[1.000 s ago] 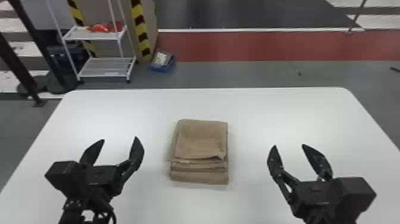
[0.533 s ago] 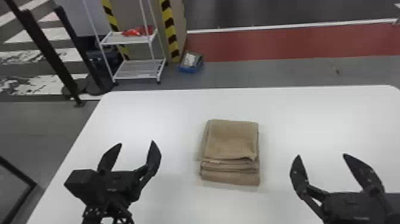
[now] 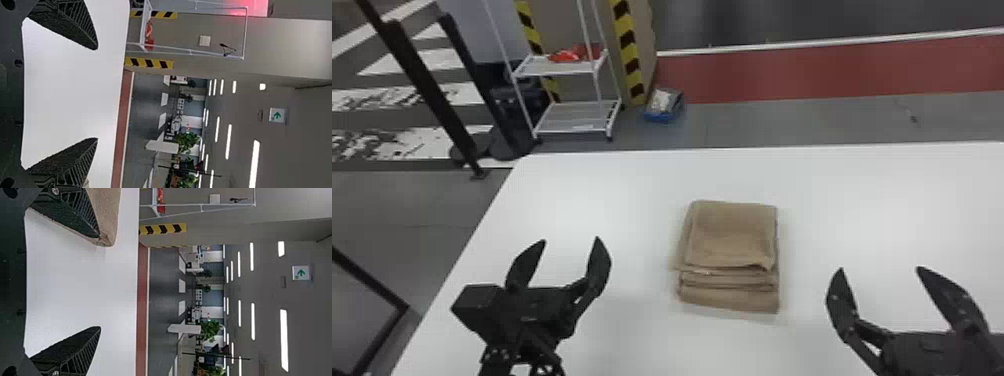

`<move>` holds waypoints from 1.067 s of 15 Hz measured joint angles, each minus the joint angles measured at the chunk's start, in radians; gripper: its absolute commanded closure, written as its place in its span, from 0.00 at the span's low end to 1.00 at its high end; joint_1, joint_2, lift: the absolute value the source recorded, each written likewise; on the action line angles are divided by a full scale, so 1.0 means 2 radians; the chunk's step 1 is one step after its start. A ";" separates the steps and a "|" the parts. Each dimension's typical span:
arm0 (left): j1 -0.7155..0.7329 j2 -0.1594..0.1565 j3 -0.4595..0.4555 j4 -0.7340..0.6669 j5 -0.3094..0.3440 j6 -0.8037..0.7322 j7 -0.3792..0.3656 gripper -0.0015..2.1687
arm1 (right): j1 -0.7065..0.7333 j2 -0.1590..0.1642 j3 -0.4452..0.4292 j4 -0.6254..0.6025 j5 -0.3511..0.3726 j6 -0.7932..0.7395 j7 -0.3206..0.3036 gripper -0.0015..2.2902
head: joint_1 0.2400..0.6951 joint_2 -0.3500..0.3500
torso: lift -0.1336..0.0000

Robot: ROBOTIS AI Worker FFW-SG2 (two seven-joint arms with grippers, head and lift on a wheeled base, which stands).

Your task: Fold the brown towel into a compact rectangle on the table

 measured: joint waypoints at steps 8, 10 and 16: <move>-0.003 0.001 -0.006 -0.001 -0.003 0.001 -0.002 0.02 | 0.008 0.000 0.004 -0.011 -0.001 -0.005 0.000 0.02 | 1.00 0.77 | 0.06; -0.003 0.001 -0.006 -0.001 -0.002 0.001 -0.001 0.02 | 0.009 0.000 0.006 -0.012 0.000 -0.006 0.000 0.02 | 1.00 0.77 | 0.06; -0.003 0.002 -0.002 0.002 -0.001 -0.002 -0.001 0.02 | 0.010 0.000 0.010 -0.015 0.000 -0.005 0.001 0.02 | 1.00 0.79 | 0.06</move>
